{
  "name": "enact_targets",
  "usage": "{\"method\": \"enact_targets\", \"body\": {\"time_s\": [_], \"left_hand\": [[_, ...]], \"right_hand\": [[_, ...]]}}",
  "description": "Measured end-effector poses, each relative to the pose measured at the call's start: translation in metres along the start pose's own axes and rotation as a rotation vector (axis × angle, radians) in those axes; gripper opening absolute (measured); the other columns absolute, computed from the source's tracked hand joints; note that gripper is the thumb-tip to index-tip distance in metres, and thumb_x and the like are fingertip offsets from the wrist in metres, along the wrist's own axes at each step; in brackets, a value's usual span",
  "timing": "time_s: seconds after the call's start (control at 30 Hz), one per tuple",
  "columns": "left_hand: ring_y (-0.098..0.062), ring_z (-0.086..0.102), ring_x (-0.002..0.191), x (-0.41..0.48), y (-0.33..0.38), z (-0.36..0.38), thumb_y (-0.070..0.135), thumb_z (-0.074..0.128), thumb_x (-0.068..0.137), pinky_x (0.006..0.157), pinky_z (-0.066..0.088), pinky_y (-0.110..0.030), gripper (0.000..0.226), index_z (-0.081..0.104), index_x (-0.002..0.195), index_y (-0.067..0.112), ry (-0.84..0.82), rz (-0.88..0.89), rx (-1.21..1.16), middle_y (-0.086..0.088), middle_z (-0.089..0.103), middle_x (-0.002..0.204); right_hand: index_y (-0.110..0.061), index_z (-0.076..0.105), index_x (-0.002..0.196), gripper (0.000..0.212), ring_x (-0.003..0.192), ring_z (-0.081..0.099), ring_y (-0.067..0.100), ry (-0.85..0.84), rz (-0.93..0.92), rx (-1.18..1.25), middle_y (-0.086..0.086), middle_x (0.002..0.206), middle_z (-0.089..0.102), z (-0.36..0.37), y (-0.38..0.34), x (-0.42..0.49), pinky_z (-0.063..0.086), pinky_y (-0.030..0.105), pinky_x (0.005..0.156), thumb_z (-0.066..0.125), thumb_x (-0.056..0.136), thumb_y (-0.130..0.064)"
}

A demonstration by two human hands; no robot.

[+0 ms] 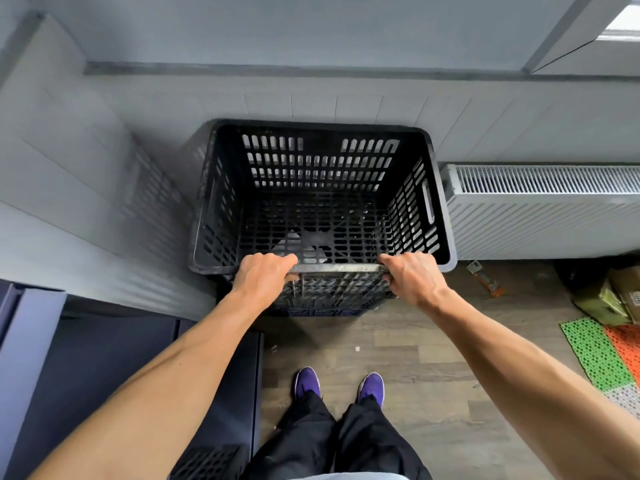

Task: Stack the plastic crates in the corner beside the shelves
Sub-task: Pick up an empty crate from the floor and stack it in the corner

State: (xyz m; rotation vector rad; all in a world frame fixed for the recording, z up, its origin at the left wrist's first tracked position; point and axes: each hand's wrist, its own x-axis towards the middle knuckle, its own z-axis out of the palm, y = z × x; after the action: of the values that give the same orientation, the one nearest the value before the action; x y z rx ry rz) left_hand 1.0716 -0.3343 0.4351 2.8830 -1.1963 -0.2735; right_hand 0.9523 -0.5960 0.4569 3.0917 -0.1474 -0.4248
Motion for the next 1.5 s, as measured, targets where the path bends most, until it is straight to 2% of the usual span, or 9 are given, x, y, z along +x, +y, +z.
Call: {"method": "enact_targets", "body": {"time_s": [0.17,0.47,0.67,0.83,0.97,1.07,1.13,1.23,1.5], "left_hand": [[-0.025,0.066,0.066,-0.015,0.003,0.008,0.039,0.055,0.098,0.055,0.038,-0.030,0.023,0.057,0.091,0.017,0.009,-0.038,-0.030,0.000,0.068,0.070],[-0.017,0.046,0.059,-0.003,0.004,0.003,0.029,0.054,0.100,0.059,0.036,-0.028,0.014,0.057,0.097,0.016,-0.037,-0.019,-0.055,0.006,0.046,0.058],[-0.022,0.066,0.072,-0.008,0.002,0.003,0.036,0.055,0.098,0.064,0.033,-0.029,0.019,0.062,0.102,0.018,-0.018,0.002,-0.082,0.000,0.071,0.076],[-0.023,0.068,0.074,-0.006,0.001,0.003,0.039,0.055,0.098,0.064,0.035,-0.029,0.021,0.062,0.103,0.020,-0.012,0.013,-0.075,0.000,0.071,0.078],[-0.023,0.069,0.075,-0.008,0.003,0.007,0.031,0.053,0.100,0.066,0.036,-0.031,0.014,0.060,0.101,0.018,-0.008,0.009,-0.048,0.000,0.071,0.077],[-0.022,0.069,0.073,0.001,0.001,0.008,0.031,0.056,0.099,0.064,0.043,-0.031,0.014,0.061,0.104,0.018,-0.011,0.021,-0.048,0.000,0.072,0.077],[-0.023,0.068,0.070,0.008,-0.001,0.008,0.031,0.058,0.098,0.061,0.046,-0.031,0.016,0.062,0.107,0.019,-0.002,0.021,-0.054,0.000,0.071,0.075],[-0.025,0.067,0.070,0.012,-0.005,0.007,0.035,0.059,0.097,0.058,0.040,-0.030,0.019,0.061,0.109,0.020,-0.019,0.035,-0.044,-0.001,0.070,0.074],[-0.023,0.065,0.071,0.003,-0.007,0.015,0.039,0.055,0.098,0.064,0.043,-0.031,0.022,0.060,0.106,0.019,-0.022,0.046,-0.074,0.001,0.070,0.076]], "right_hand": [[-0.020,0.057,0.120,0.032,0.078,0.071,0.029,-0.010,-0.050,-0.050,0.003,0.083,0.073,0.002,-0.003,-0.007,0.043,0.031,0.062,0.059,0.089,-0.018],[-0.021,0.061,0.118,0.023,0.085,0.071,0.026,-0.064,-0.088,-0.043,0.003,0.092,0.074,-0.003,0.009,0.008,0.059,0.040,0.074,0.057,0.096,-0.029],[-0.021,0.061,0.117,0.023,0.081,0.072,0.025,-0.075,-0.091,-0.042,0.002,0.089,0.074,-0.002,0.006,0.000,0.059,0.040,0.071,0.057,0.097,-0.030],[-0.020,0.061,0.115,0.022,0.079,0.071,0.024,-0.087,-0.080,-0.037,0.001,0.087,0.074,-0.004,0.008,0.000,0.059,0.038,0.070,0.058,0.097,-0.031],[-0.018,0.062,0.109,0.016,0.075,0.070,0.027,-0.074,-0.053,-0.041,0.003,0.081,0.072,0.000,0.006,-0.004,0.055,0.036,0.064,0.059,0.096,-0.026],[-0.019,0.063,0.110,0.016,0.072,0.070,0.026,-0.062,-0.032,-0.045,0.003,0.079,0.072,0.000,0.007,-0.001,0.049,0.032,0.060,0.060,0.095,-0.025],[-0.020,0.062,0.109,0.015,0.070,0.070,0.025,-0.047,-0.026,-0.044,0.001,0.078,0.072,-0.001,0.009,0.004,0.053,0.033,0.061,0.061,0.095,-0.026],[-0.018,0.058,0.104,0.014,0.071,0.068,0.024,-0.079,-0.046,-0.032,0.000,0.080,0.071,-0.002,0.010,0.008,0.053,0.034,0.062,0.061,0.095,-0.029],[-0.017,0.063,0.108,0.018,0.077,0.069,0.023,-0.136,-0.038,0.015,0.001,0.087,0.072,0.003,0.008,0.007,0.057,0.036,0.067,0.061,0.096,-0.029]]}}
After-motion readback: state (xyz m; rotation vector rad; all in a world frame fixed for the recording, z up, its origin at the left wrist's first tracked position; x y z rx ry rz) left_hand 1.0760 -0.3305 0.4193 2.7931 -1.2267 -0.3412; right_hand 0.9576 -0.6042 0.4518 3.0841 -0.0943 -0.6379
